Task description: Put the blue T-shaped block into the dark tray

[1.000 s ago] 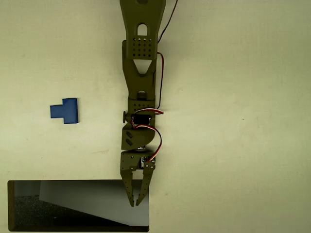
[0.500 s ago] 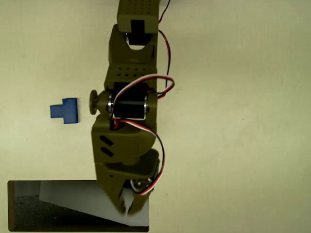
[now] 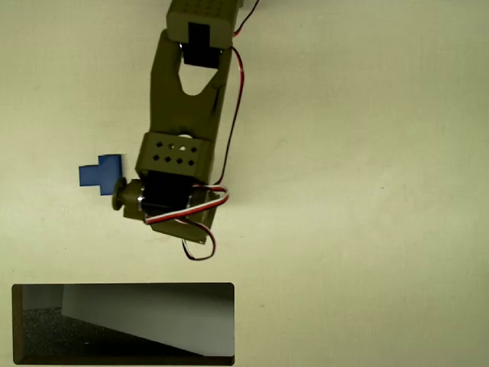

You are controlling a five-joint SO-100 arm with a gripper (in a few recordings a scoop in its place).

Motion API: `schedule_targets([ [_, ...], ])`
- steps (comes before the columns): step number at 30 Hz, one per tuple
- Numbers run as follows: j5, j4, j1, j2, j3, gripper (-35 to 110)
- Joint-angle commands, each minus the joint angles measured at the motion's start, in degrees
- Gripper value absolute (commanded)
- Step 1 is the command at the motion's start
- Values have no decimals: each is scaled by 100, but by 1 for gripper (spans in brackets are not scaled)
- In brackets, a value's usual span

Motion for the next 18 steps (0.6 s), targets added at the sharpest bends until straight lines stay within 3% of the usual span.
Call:
schedule_targets([
  [1, -527, -211, 264, 1072, 1266, 0],
  [9, -1986, -1107, 1204, 1986, 3744, 0],
  [18, -3727, -2672, 2566, 1433, 4315, 0],
])
